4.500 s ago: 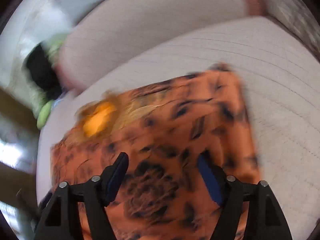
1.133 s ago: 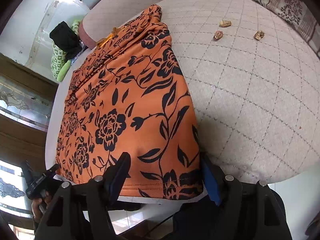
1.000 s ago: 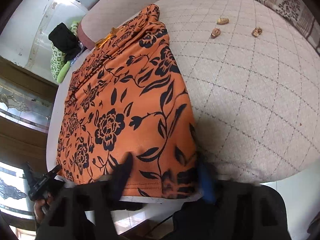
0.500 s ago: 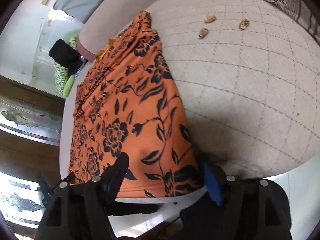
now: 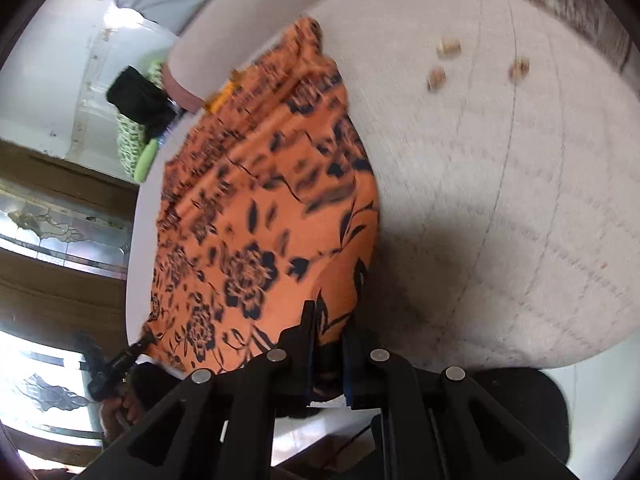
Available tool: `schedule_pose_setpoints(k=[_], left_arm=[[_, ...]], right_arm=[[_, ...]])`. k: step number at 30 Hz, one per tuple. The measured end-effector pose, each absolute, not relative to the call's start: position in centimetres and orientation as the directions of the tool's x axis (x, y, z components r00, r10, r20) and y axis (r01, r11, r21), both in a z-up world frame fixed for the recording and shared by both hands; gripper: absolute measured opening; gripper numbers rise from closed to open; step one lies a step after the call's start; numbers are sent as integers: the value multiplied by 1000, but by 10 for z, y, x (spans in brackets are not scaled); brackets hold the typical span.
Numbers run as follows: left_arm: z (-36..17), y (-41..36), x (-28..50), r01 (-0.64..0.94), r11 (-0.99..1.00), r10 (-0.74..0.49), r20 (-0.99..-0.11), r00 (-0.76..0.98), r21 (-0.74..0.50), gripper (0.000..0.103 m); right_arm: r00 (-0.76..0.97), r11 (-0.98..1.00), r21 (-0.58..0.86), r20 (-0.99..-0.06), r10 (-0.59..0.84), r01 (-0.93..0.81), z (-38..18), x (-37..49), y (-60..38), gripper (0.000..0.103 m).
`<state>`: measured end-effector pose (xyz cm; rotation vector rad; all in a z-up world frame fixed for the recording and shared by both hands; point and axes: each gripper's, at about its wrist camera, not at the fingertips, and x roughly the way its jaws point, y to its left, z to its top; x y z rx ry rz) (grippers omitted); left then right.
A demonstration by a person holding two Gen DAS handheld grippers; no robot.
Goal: Fold small clothes
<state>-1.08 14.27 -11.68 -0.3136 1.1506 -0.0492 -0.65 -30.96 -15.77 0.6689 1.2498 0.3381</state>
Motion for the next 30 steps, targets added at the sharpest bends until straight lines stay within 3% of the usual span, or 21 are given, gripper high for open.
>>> schedule_pose_setpoints(k=[9,13,14,16,17,18,20,24,30], left_arm=[[8,149,88,28,926,-300,-688,661,-377,7],[21,150,182,-30,951,-195,-669,717,-309,12],[12,150,205,-47,952,-176,-664,727,-304,18],[-21,144,263,-86,966,-117,-710,695,-244,58],[-32,140,280,-118,974,-64,-734,676,-193,77],[-48,140,295,-161,978,3,-758,653,-134,77],[-71,144,302,-196,975,35,-801,598,-104,77],[-63,167,241,-227,963,53,-727,685,-144,77],[-78,162,144,-199,929,-109,-745,659,-312,77]], right_arm=[[470,647,763,-569,675,-5,-83,82,-316,11],[584,625,779,-488,649,-43,-48,187,-320,11],[589,610,792,-478,652,-32,-53,210,-319,14],[609,632,774,-487,626,-31,-71,260,-312,24],[604,653,757,-509,614,-27,-83,273,-311,49],[598,677,735,-561,572,41,-102,286,-308,84],[615,690,711,-606,505,134,-127,283,-307,86],[669,707,701,-569,478,92,-125,230,-304,86],[630,604,780,-554,543,165,-145,138,-297,86]])
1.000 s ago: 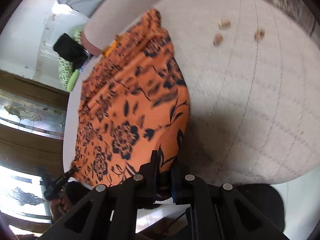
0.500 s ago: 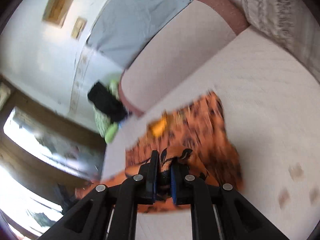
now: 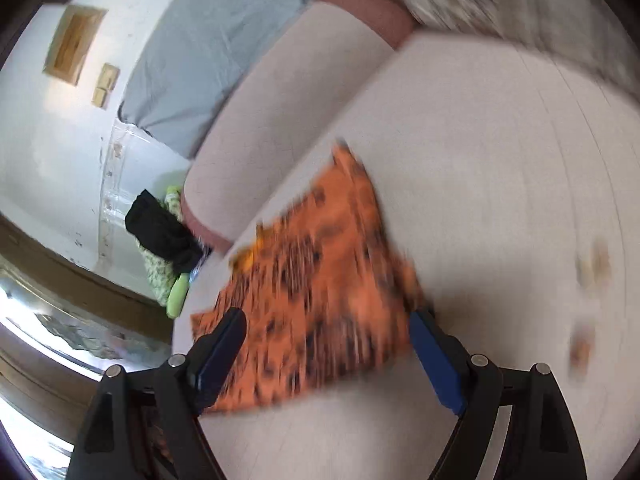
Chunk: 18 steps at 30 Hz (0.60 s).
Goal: Fold small clothes
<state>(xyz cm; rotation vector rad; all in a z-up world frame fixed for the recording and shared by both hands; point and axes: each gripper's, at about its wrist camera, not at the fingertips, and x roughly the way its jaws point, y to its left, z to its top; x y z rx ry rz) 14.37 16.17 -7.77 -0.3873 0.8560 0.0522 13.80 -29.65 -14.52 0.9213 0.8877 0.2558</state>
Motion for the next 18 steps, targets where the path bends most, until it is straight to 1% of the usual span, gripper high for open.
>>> schedule_pose_setpoints(k=[4,6,8,10,12,13,14,15,16,17,18], left_arm=[[-111,143,141,-240,900,-163,-793,587,-363,79],[-120,140,150,-258,883,-184,-796,577,-392,79],[-115,141,162,-273,875,-168,-779,604,-400,79],[-115,145,174,-285,855,-187,-770,610,-433,79],[-120,152,185,-322,830,-195,-777,598,-455,76],[-120,158,186,-332,817,-189,-762,620,-472,67],[-121,162,188,-342,822,-171,-770,615,-455,23],[-123,164,193,-337,823,-194,-784,589,-457,17],[-123,169,194,-347,801,-221,-779,586,-488,17],[-119,170,193,-339,803,-223,-775,591,-489,16],[-112,168,191,-322,815,-215,-767,604,-482,15]], right_arm=[[607,532,807,-563,561,257,-176,138,-278,86],[642,495,821,-547,537,285,-178,149,-272,86],[662,458,838,-525,535,295,-178,164,-267,86],[674,442,827,-548,496,347,-182,176,-263,86],[689,428,820,-560,461,381,-184,187,-261,85],[699,432,818,-560,444,381,-183,192,-260,84],[701,431,817,-561,441,383,-183,196,-258,77],[692,441,812,-567,445,382,-183,201,-256,52],[675,463,800,-584,451,383,-184,207,-254,35],[658,478,788,-600,454,389,-184,211,-254,21],[651,491,785,-603,462,378,-182,212,-256,18]])
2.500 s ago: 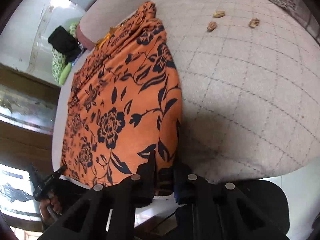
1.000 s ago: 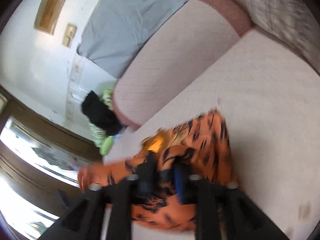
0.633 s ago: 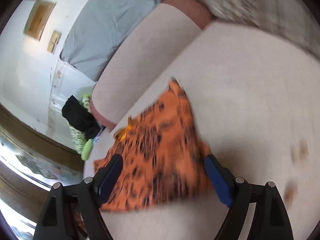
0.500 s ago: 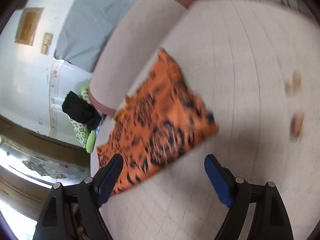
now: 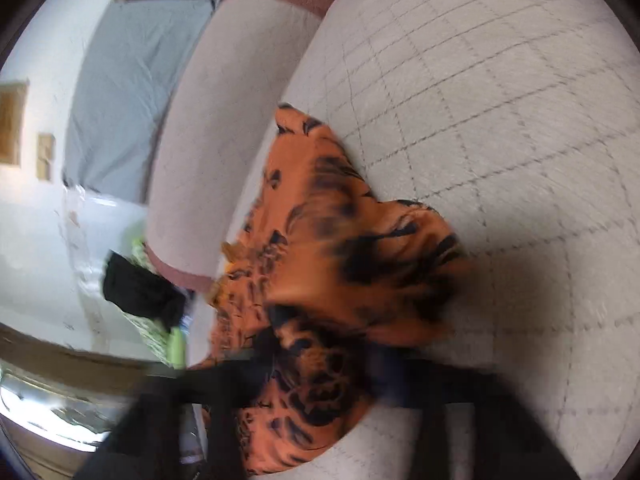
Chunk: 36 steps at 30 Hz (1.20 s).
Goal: Fold small clothes
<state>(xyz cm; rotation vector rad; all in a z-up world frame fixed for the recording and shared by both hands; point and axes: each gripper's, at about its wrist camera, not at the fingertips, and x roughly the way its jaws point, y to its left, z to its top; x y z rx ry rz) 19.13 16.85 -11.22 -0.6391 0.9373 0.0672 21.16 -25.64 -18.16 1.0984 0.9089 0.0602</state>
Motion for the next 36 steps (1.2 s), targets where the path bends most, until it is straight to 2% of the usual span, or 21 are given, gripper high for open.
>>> schedule_pose_setpoints(k=[3,6,9,11,13,14,15,16,18,20,22,24,26,30,32,34,35,36], left_arm=[[-71,159,170,-244,860,-177,-711,681,-448,11],[-44,151,142,-204,865,-179,-661,729,-458,11],[-41,147,103,-189,863,-192,-650,735,-469,11],[-55,144,81,-219,885,-140,-683,716,-411,13],[-89,150,77,-289,892,-81,-750,657,-349,14],[-104,157,78,-300,890,-95,-783,615,-344,15],[-118,166,80,-327,874,-118,-810,574,-359,22],[-122,176,78,-338,849,-158,-807,569,-405,25],[-110,188,71,-343,842,-143,-784,604,-417,45],[-89,194,72,-300,877,-96,-750,655,-374,54],[-74,197,88,-213,913,-121,-728,675,-348,60],[-72,194,107,-134,936,-164,-737,655,-327,62],[-73,184,131,-77,946,-199,-748,633,-316,62],[-86,172,171,-24,954,-231,-786,573,-297,62],[-92,168,186,-38,965,-196,-811,552,-259,62],[-90,165,191,-24,967,-194,-797,571,-253,62],[-88,164,192,-17,969,-191,-791,581,-247,53],[-86,161,193,-4,973,-185,-783,594,-232,19]], right_arm=[[665,551,778,-586,463,302,-152,211,-253,12],[687,604,763,-567,454,230,-116,201,-249,11],[693,626,758,-551,464,183,-91,182,-245,11],[666,666,726,-582,466,169,-88,162,-249,11],[608,711,679,-647,460,184,-110,158,-251,17],[578,713,674,-665,474,192,-128,160,-255,31],[539,720,659,-697,473,220,-146,163,-258,55],[490,727,631,-740,461,269,-163,162,-262,63],[520,699,674,-697,493,240,-166,149,-275,62],[544,734,642,-706,454,221,-149,141,-284,63],[567,763,616,-706,425,196,-131,143,-296,65],[611,832,530,-717,336,163,-109,154,-305,68],[604,852,510,-719,345,120,-101,182,-304,68],[505,892,450,-780,369,42,-114,252,-280,68],[468,910,415,-807,360,15,-127,269,-273,68],[447,920,392,-827,341,21,-137,279,-268,65],[442,919,393,-828,346,17,-139,281,-265,50],[438,925,380,-833,338,10,-142,280,-263,22]])
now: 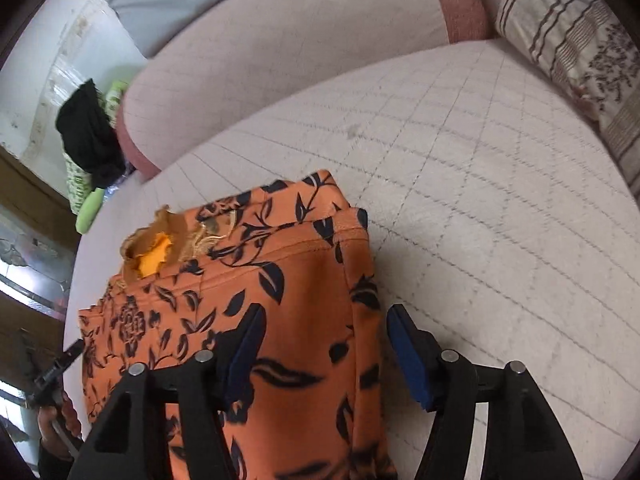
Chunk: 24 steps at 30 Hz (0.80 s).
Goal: Fold small clothes
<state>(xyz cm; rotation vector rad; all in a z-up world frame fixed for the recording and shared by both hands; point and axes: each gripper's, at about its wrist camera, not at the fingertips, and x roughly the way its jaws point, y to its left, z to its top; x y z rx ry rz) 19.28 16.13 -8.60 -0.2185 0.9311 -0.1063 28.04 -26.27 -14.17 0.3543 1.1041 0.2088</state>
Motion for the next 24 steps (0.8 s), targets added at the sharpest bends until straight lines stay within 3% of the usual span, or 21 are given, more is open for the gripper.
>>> schedule_pose_setpoints(k=[1,4,12,15,18,19,21,24], left_arm=[[-87,156,196,12,980,-167,-794,585,-197,0],[-85,152,199,22,985,-149,-789,596,-170,2],[-47,166,183,-18,985,-100,-649,754,-173,2],[-80,166,210,-73,982,-79,-737,671,-172,2],[-117,165,228,-112,987,-28,-816,578,-113,12],[-112,169,221,-123,985,-22,-793,609,-122,16],[-99,174,211,-143,982,-4,-770,638,-124,37],[-67,179,187,-147,978,-4,-716,698,-149,52]], right_arm=[[437,939,345,-845,307,7,-143,280,-259,17],[461,956,293,-845,271,-24,-132,276,-255,8],[662,982,148,-724,191,-120,-58,268,-234,7],[658,987,128,-737,158,-94,-71,292,-226,9],[468,990,128,-872,140,-58,-136,322,-223,11],[484,990,129,-863,142,-60,-140,319,-223,11],[539,985,168,-827,159,-33,-130,305,-230,15],[591,986,166,-795,134,1,-103,287,-241,26]])
